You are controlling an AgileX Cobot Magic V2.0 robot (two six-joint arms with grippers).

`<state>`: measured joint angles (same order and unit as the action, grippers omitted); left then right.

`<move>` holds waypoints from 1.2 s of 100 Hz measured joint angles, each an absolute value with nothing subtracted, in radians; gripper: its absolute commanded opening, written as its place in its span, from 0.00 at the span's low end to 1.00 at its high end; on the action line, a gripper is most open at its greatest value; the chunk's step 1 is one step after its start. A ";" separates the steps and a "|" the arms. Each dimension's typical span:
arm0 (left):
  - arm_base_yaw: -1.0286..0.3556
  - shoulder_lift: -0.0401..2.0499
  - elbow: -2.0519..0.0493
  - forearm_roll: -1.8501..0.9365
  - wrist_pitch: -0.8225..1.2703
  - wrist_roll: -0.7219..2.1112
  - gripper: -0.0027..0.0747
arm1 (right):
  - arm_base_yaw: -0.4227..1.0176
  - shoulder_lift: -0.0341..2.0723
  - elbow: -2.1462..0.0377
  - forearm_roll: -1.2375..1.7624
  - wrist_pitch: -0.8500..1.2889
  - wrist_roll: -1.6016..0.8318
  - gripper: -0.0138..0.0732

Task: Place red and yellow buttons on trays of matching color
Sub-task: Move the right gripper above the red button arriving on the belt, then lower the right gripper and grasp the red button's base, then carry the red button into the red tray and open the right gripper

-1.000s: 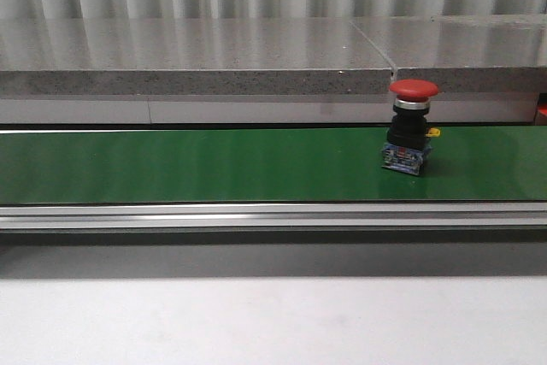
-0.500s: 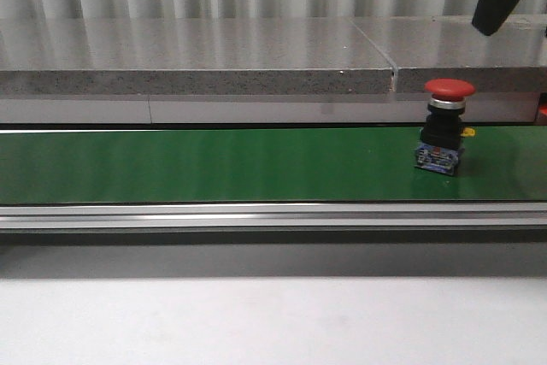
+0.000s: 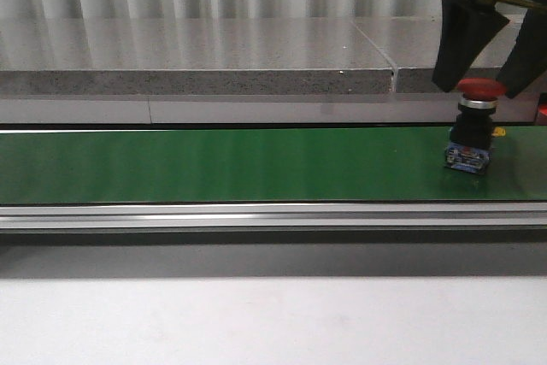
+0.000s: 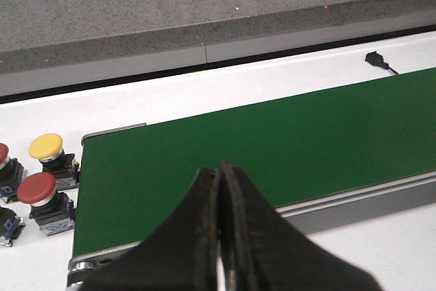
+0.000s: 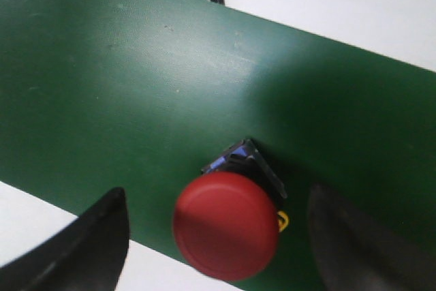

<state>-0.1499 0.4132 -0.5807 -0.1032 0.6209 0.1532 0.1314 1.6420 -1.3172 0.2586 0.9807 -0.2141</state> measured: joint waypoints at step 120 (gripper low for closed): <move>-0.150 0.413 -0.581 -0.103 0.621 0.153 0.01 | -0.327 1.548 -1.317 0.214 0.913 -0.012 0.44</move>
